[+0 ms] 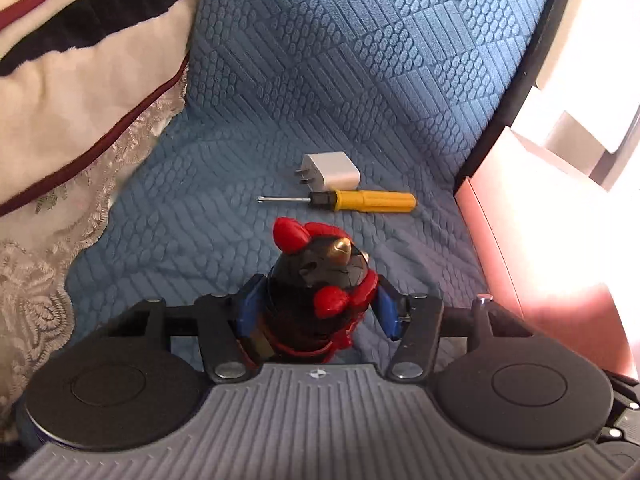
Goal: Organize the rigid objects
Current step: 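Lift the spool and plush toy and carry both over the pink box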
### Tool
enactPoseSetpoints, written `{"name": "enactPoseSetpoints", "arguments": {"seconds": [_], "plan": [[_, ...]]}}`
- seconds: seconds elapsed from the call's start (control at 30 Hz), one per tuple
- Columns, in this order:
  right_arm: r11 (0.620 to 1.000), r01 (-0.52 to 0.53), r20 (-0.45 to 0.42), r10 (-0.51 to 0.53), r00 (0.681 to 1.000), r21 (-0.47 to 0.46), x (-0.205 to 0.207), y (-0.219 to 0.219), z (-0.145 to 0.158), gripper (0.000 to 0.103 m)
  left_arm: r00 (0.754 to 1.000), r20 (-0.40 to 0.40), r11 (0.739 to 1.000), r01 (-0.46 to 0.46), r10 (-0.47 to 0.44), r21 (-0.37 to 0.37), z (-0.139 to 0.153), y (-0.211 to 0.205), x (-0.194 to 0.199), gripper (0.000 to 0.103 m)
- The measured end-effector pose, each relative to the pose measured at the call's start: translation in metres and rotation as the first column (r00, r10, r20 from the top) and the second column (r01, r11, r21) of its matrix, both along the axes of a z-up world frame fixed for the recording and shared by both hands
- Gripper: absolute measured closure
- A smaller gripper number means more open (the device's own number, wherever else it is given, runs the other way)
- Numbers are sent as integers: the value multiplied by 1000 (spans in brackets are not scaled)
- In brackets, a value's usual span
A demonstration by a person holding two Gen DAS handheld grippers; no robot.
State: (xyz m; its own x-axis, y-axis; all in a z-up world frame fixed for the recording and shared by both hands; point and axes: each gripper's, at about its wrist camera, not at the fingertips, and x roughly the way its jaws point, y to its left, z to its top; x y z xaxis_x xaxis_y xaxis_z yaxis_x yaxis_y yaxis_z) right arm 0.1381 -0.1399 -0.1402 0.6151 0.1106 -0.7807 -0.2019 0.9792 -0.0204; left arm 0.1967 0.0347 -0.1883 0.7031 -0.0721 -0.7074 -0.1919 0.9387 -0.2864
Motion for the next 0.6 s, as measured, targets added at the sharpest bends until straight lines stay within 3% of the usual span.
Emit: {"name": "enactPoseSetpoints", "arguments": {"seconds": [0.3,0.6], "plan": [[1000,-18,18,17,1000,24,3,-1,17,55,999,-25,993,-27,25,-115,13,20,-5,41],[993,-40,69,33,997,111,10,-13,66,55,997,71,990,26,-16,-138,77,15,-27,41]]}}
